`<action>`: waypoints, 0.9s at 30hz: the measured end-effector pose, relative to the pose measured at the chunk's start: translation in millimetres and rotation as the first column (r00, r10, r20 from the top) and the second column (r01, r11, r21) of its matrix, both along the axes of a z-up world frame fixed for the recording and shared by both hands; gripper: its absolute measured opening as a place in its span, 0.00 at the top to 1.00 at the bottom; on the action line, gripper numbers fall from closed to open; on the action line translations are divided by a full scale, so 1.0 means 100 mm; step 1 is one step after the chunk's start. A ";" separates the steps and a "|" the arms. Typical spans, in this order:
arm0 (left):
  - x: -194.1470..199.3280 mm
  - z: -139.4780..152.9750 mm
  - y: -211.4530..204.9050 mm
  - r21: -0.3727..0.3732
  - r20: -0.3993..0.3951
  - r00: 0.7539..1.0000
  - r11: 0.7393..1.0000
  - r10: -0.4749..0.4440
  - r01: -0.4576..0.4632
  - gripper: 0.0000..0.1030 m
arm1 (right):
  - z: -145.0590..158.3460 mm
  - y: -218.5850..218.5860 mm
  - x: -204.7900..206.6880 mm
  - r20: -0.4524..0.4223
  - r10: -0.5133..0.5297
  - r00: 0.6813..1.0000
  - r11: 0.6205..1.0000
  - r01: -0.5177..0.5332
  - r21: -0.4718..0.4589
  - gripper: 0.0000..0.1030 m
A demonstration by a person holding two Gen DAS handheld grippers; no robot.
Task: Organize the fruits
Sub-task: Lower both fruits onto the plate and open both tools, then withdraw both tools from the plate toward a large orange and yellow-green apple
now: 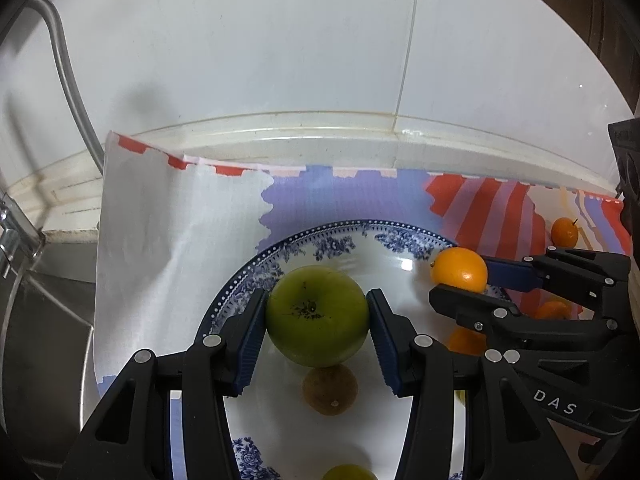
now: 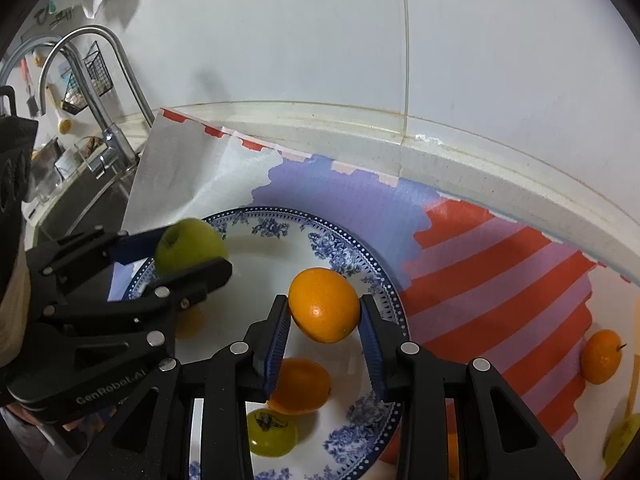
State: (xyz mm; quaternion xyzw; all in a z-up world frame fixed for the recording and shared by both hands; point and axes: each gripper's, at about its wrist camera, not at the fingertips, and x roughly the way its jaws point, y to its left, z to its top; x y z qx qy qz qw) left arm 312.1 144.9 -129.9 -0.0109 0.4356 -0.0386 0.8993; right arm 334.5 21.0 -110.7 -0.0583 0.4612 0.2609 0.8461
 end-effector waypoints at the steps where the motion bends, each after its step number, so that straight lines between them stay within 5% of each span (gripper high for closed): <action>1: 0.01 -0.01 0.00 0.001 -0.007 1.000 1.000 0.002 -0.002 0.52 | -0.01 0.00 0.00 -0.001 0.000 1.000 1.000 0.000 -0.001 0.65; 7: 0.03 0.04 0.00 -0.011 -0.005 1.000 1.000 0.011 -0.011 0.52 | -0.02 -0.01 0.00 -0.010 -0.004 1.000 1.000 0.004 0.005 0.65; 17: -0.26 0.44 -0.13 0.059 0.115 0.993 0.997 0.036 -0.043 0.49 | 0.22 -0.19 -0.16 0.064 -0.034 0.997 0.999 0.033 0.024 0.64; 27: -0.75 0.88 -0.44 0.005 0.237 0.971 0.999 0.040 -0.042 0.43 | 0.66 -0.65 -0.52 0.145 -0.114 0.983 0.991 0.102 0.086 0.64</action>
